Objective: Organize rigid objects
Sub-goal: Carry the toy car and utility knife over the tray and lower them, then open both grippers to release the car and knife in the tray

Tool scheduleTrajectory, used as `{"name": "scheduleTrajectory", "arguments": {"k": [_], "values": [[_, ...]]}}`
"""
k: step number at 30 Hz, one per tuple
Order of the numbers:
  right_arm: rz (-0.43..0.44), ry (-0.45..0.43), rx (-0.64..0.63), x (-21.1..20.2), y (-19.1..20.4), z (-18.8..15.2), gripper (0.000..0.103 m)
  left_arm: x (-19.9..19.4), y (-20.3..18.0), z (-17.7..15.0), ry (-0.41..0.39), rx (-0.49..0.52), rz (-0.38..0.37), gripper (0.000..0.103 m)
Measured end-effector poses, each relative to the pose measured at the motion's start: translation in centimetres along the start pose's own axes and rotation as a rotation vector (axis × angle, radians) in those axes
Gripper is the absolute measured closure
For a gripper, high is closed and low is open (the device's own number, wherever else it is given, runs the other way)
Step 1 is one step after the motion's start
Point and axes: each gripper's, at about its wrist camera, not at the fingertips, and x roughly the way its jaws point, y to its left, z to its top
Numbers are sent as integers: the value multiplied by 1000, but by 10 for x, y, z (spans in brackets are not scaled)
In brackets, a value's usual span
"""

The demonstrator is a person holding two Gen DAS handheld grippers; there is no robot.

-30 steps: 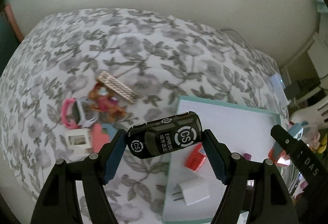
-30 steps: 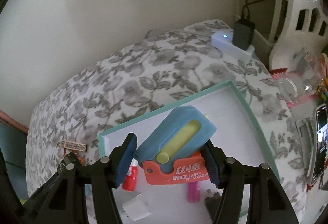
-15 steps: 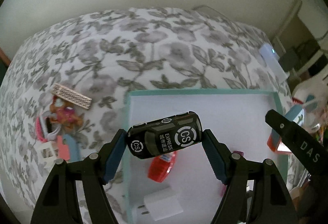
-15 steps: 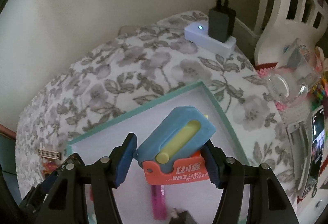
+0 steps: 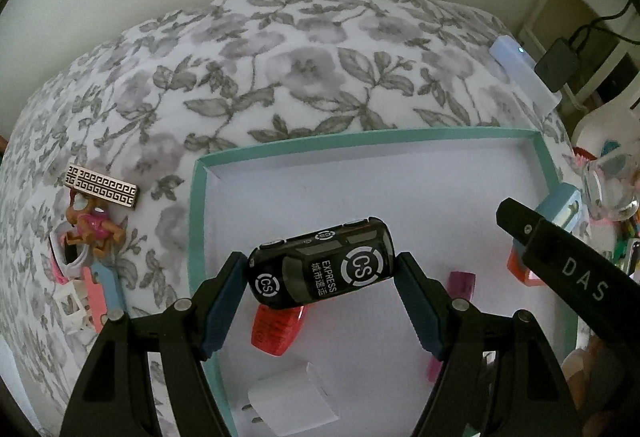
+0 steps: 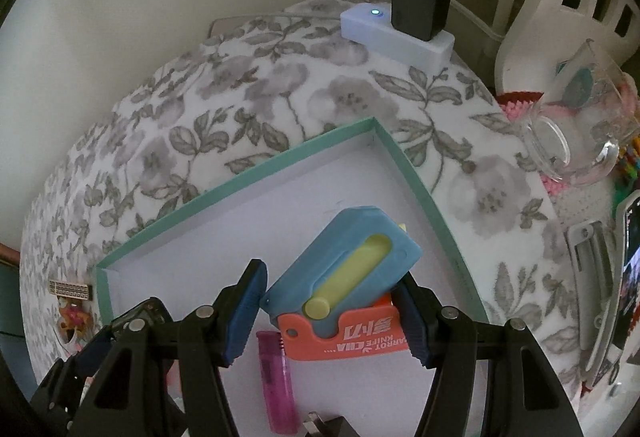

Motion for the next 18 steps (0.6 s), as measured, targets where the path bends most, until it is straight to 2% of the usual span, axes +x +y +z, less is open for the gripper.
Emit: {"name": "scheduleTrajectory", "arguments": {"k": [18], "values": [[-27, 17, -36, 2, 7, -1, 37, -5, 10, 2, 20, -14, -17, 23]]}}
